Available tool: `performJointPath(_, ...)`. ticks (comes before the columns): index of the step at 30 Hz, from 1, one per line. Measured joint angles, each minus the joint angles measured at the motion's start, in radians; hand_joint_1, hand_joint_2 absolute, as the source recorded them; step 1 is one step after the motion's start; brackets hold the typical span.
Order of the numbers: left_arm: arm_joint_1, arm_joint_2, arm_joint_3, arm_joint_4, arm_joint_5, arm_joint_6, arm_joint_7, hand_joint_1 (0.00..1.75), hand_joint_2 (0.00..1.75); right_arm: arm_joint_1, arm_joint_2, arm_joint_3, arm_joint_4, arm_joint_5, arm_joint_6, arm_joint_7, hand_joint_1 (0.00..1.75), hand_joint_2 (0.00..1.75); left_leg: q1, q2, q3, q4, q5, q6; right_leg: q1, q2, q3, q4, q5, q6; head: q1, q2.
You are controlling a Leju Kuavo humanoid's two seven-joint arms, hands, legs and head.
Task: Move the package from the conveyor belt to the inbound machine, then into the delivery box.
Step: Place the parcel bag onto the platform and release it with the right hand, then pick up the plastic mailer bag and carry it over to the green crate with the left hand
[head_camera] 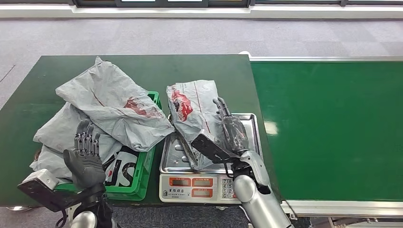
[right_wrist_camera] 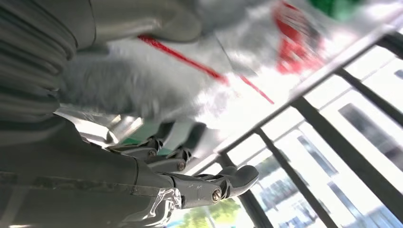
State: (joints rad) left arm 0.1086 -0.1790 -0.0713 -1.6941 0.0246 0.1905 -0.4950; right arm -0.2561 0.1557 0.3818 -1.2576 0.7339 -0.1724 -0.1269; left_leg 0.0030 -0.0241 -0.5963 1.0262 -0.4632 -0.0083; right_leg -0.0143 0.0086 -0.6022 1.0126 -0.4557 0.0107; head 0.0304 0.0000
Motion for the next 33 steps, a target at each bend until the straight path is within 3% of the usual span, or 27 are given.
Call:
performJointPath(6,-0.001,-0.002,-0.006,-0.008,-0.216,0.117,-0.081,0.0,0.0,0.078,-0.006,-0.037,-0.198,-0.166,-0.039,-0.147,0.0,1.75,0.0,0.0,0.0,0.0,0.0,0.0,0.0,0.0,0.0,0.0,-0.001,-0.001,0.0,0.0)
performJointPath(11,-0.011,-0.001,-0.043,-0.008,-0.408,0.231,-0.076,0.0,0.0,0.141,-0.01,-0.079,-0.324,-0.29,-0.084,-0.277,0.0,1.75,0.0,0.0,0.0,0.0,-0.001,0.0,0.0,0.0,0.0,0.0,-0.001,-0.001,0.0,0.0)
performJointPath(17,-0.047,0.008,-0.094,0.011,-0.412,0.256,-0.044,0.0,0.0,0.186,-0.015,-0.124,-0.404,-0.369,-0.124,-0.338,0.0,1.75,0.0,0.002,0.0,0.0,-0.001,0.0,0.0,0.001,0.0,0.0,0.0,-0.001,0.0,0.0)
performJointPath(21,-0.099,0.037,-0.132,0.055,-0.369,0.2,-0.014,0.0,1.75,0.204,-0.019,-0.143,-0.434,-0.407,-0.167,-0.386,0.0,1.75,0.0,0.001,0.001,0.0,0.0,0.0,0.0,0.0,0.0,0.0,0.0,-0.001,0.0,0.0)
performJointPath(28,-0.313,0.094,-0.229,0.293,-0.574,0.003,0.119,0.0,1.75,0.226,-0.02,-0.151,-0.507,-0.42,-0.236,-0.443,0.0,1.75,0.0,0.001,0.001,0.0,0.001,0.0,0.0,0.001,0.0,0.0,0.001,0.0,0.0,0.0)
performJointPath(33,-0.523,0.101,-0.318,0.567,-0.645,-0.051,0.128,0.0,1.75,0.228,-0.02,-0.151,-0.522,-0.41,-0.242,-0.456,0.0,1.75,0.0,0.001,0.001,0.0,0.001,0.0,0.0,0.001,0.0,0.0,0.003,0.0,0.0,0.0)
